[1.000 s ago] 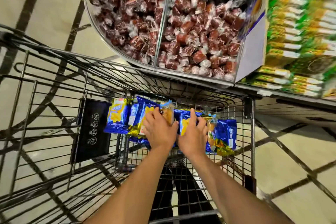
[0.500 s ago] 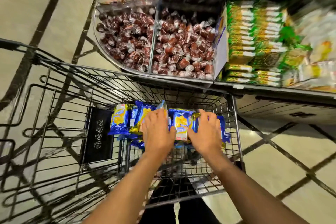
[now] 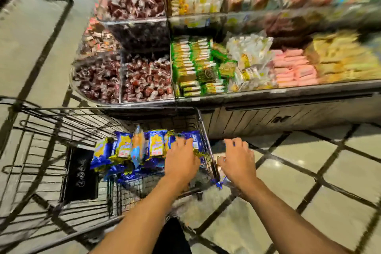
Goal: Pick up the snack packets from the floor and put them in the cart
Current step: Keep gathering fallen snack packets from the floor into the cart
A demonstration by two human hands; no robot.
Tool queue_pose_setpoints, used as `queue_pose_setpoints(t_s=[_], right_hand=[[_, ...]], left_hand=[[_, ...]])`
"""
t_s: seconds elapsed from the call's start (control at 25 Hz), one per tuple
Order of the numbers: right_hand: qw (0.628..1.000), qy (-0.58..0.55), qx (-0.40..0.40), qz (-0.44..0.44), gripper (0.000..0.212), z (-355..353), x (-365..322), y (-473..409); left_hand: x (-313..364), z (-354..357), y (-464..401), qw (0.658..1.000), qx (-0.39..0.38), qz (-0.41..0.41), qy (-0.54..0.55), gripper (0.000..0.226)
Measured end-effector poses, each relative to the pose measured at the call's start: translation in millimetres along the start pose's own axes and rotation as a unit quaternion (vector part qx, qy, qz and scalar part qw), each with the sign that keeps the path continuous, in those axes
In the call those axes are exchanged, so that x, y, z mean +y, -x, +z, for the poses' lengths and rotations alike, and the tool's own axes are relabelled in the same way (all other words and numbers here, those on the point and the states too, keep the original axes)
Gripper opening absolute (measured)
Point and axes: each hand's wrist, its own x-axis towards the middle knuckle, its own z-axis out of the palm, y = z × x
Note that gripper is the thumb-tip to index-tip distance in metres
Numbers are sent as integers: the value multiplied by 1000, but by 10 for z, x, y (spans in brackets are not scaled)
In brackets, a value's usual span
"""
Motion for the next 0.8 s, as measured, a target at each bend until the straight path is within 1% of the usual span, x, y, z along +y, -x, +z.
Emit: queue_pose_setpoints(t_s=[0.2, 0.28, 0.4, 0.6, 0.8], right_hand=[[1000, 5, 8, -13, 48, -112, 1089, 465], [1000, 4, 12, -12, 47, -168, 1489, 656], [1000, -22, 2, 5, 47, -269, 1909, 845], [999, -39, 25, 3, 43, -368, 2284, 671], [999, -28, -8, -21, 45, -355, 2338, 163]], left_hand=[[969, 288, 499, 999, -7, -35, 3, 48], [1414, 417, 690, 999, -10, -24, 21, 50], [1917, 524, 838, 1000, -16, -4, 15, 54], [2253, 609, 631, 999, -13, 4, 29, 57], [2284, 747, 186, 997, -40, -34, 53, 55]])
